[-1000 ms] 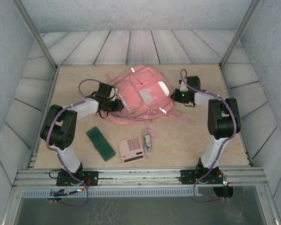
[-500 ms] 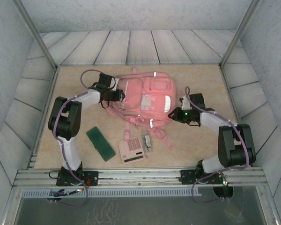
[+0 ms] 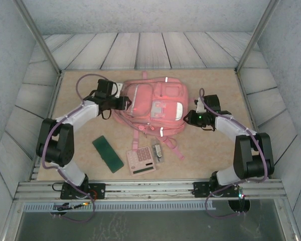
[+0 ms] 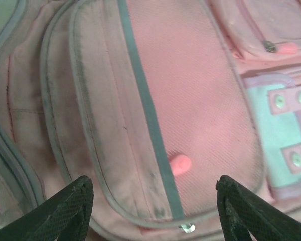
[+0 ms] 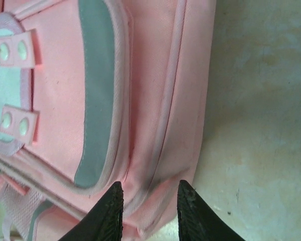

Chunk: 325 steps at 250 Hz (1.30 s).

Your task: Pack the student bag

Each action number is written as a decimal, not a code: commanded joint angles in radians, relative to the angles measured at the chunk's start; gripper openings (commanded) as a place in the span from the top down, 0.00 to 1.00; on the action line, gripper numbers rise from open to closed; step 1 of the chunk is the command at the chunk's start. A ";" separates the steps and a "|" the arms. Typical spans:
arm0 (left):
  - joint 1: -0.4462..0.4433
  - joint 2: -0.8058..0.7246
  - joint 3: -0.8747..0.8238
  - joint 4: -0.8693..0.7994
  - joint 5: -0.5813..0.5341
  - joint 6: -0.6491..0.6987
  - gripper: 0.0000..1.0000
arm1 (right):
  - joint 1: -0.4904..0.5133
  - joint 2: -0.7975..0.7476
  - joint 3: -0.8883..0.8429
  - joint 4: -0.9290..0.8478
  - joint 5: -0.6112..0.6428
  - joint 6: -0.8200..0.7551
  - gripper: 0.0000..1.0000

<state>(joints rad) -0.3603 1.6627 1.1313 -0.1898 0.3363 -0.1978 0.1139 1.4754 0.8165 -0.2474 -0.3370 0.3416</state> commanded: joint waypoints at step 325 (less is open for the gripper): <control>-0.426 0.086 -0.085 -0.019 -0.195 -0.454 0.55 | 0.002 -0.007 -0.054 0.221 -0.313 0.166 1.00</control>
<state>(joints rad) -0.7807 1.7149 1.0115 -0.1776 0.2066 -0.6209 0.1093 1.5158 0.7631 -0.0521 -0.5663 0.5049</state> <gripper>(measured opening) 0.466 0.071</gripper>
